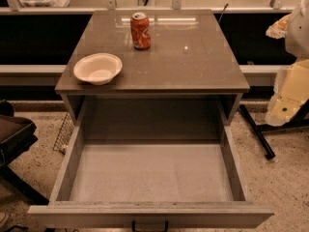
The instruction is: Close top drawer
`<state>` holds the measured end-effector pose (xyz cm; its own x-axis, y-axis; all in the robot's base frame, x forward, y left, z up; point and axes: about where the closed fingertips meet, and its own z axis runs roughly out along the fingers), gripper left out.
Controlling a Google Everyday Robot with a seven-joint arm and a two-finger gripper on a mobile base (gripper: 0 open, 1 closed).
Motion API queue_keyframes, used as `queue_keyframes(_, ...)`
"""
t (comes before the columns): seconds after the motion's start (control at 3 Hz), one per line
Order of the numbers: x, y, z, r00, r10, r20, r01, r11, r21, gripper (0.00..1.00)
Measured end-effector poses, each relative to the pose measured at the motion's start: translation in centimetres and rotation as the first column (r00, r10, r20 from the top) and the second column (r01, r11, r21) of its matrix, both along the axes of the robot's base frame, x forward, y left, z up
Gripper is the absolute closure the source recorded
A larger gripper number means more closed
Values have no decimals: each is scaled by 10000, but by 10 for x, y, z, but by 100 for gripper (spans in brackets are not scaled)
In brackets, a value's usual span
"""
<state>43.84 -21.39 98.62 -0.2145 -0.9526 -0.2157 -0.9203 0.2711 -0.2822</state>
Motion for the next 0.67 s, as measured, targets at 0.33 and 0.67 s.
queue_keyframes(0.33, -5, -3, -6, 9999, -94, 125, 94, 9999, 48, 0)
queue_keyframes(0.67, -19, -11, -24, 9991, -261, 327, 256, 9996, 142, 0)
